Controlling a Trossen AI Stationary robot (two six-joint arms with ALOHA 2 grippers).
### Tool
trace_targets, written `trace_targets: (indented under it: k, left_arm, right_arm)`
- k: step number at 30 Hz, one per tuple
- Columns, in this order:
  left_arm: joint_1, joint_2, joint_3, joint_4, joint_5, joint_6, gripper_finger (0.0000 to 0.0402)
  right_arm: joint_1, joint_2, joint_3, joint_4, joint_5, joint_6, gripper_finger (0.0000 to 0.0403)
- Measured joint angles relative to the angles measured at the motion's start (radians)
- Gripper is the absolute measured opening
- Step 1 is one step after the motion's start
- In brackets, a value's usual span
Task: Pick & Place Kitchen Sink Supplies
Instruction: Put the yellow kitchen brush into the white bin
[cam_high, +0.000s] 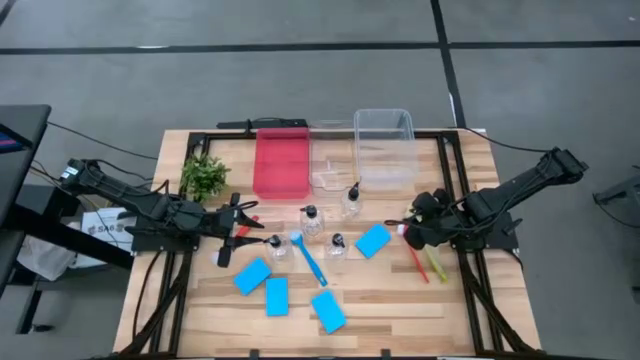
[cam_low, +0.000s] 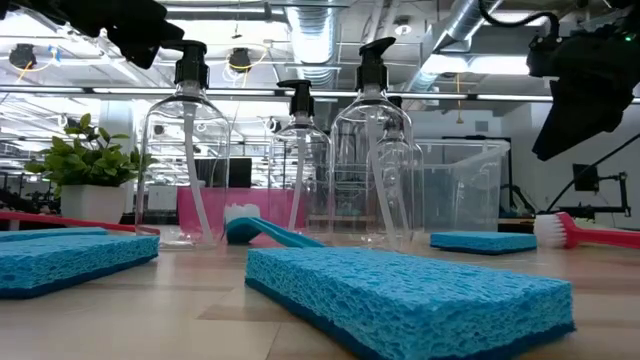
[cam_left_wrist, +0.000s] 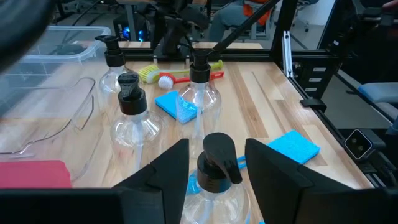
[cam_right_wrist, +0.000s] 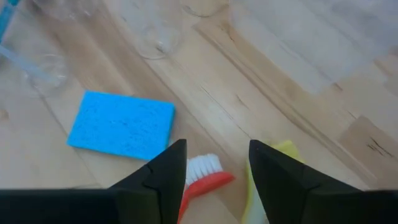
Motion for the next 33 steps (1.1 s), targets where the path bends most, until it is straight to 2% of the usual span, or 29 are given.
trace_targets:
  k: [9, 16, 33]
  left_arm:
    - [0.0, 0.0, 0.0, 0.0, 0.0, 0.0, 0.0159]
    - [0.0, 0.0, 0.0, 0.0, 0.0, 0.0, 0.0159]
    - [0.0, 0.0, 0.0, 0.001, 0.0, 0.0, 0.0159]
  right_arm:
    - [0.0, 0.068, 0.0, -0.161, -0.076, 0.211, 0.0165]
    - [0.0, 0.2, 0.0, -0.146, -0.183, 0.214, 0.0164]
    - [-0.003, 0.428, 0.0, -0.129, -0.227, 0.213, 0.016]
